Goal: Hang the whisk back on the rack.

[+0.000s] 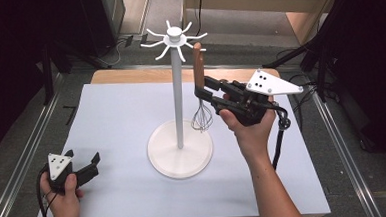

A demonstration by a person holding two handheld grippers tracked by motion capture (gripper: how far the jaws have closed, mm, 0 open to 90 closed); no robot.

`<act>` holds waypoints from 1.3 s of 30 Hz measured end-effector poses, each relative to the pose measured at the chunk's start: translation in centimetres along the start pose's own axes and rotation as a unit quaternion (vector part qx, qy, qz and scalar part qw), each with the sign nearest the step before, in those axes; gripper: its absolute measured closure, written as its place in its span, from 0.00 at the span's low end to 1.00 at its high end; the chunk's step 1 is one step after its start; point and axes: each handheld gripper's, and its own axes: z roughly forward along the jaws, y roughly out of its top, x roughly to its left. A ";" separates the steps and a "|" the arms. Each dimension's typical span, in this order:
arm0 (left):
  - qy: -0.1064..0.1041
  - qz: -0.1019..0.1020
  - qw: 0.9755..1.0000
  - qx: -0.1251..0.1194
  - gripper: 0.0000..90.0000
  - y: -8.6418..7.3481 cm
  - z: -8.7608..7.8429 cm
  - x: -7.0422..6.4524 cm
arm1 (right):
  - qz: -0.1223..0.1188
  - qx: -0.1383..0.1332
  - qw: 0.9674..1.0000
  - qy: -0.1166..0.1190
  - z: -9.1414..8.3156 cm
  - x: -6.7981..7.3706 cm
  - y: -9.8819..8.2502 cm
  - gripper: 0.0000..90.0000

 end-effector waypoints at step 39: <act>0.002 0.005 1.000 0.002 0.16 0.0 0.0 0.0 | 0.008 0.022 0.983 -0.183 -6.5 -1.9 -6.0 0.00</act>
